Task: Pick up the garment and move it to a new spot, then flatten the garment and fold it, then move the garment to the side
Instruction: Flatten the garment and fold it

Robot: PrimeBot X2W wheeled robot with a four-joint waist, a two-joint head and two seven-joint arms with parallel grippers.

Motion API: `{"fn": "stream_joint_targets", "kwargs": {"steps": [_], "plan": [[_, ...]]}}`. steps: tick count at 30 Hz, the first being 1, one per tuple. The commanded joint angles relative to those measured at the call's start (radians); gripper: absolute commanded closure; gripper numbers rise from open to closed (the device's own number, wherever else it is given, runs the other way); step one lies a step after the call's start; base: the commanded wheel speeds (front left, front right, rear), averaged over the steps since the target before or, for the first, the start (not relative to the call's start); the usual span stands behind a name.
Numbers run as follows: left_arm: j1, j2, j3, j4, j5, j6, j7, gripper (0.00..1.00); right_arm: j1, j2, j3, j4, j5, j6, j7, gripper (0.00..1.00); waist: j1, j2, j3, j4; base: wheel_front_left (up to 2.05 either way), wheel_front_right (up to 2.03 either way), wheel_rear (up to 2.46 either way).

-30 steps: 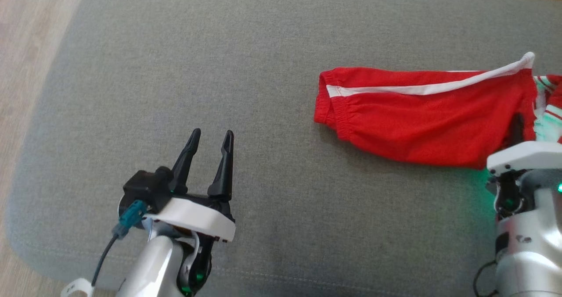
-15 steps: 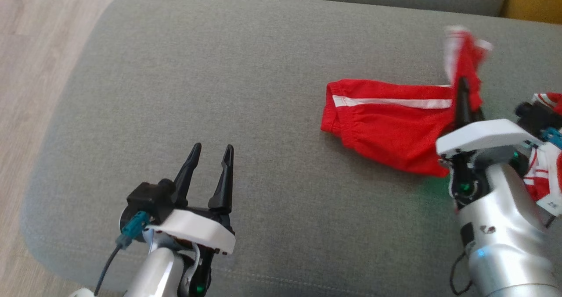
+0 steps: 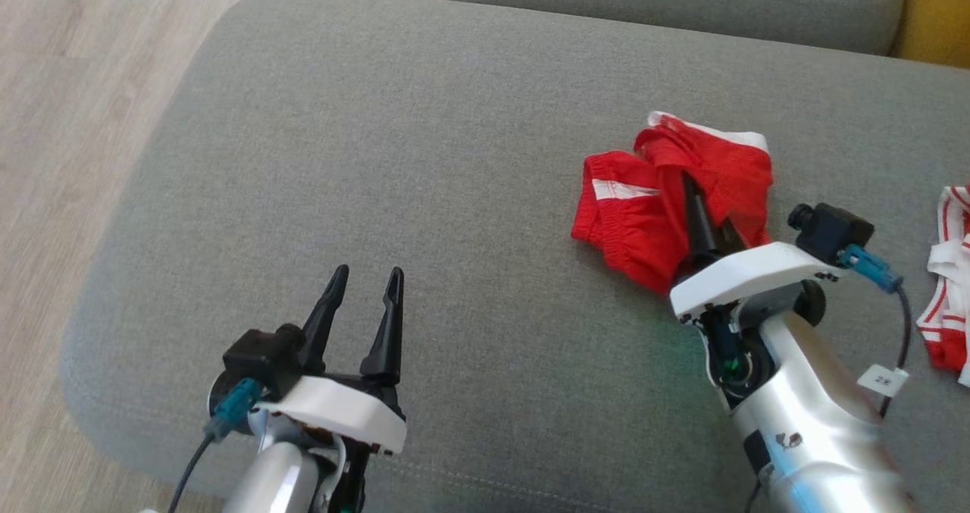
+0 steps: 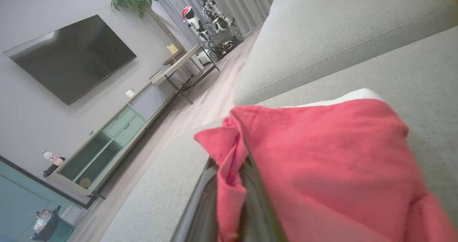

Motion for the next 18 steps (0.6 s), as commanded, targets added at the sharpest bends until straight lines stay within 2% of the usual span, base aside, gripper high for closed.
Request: {"fn": "stream_joint_targets", "kwargs": {"steps": [1,9,14,15,16,17,18], "plan": [[-0.023,0.002,0.023,-0.033,0.006,0.004,-0.008,0.0,-0.028,0.006,0.041,-0.038,0.012,0.002,-0.017,1.0,0.0,-0.0001,0.0,0.002,0.0,0.0,0.0],[-0.022,0.002,0.017,-0.034,0.001,0.008,-0.008,0.0,-0.026,0.006,0.107,-0.072,0.069,0.002,-0.053,1.0,0.0,-0.0001,0.004,0.008,0.0,0.0,0.0],[-0.02,0.002,0.016,-0.034,-0.002,0.009,-0.008,0.0,-0.026,0.006,0.147,-0.017,0.011,0.002,-0.049,1.0,0.0,-0.0001,0.01,0.009,0.0,0.0,0.0],[-0.02,0.002,0.015,-0.033,-0.004,0.009,-0.008,0.0,-0.031,0.006,0.153,0.0,-0.014,0.002,-0.05,0.86,0.0,-0.0001,0.011,0.009,0.0,0.0,0.0],[-0.02,0.002,0.014,-0.033,-0.005,0.009,-0.008,0.0,-0.037,0.006,0.158,0.015,-0.043,0.002,-0.054,0.33,0.0,-0.0001,0.013,0.01,0.0,0.0,0.0],[-0.021,0.002,0.012,-0.032,-0.006,0.009,-0.008,0.0,-0.042,0.006,0.164,0.029,-0.066,0.002,-0.056,0.0,0.0,-0.0001,0.014,0.011,0.0,0.0,0.0],[-0.022,0.002,0.011,-0.031,-0.007,0.008,-0.008,0.0,-0.047,0.006,0.174,0.039,-0.087,0.002,-0.059,0.0,0.0,-0.0001,0.016,0.013,0.0,0.0,0.0]]}}
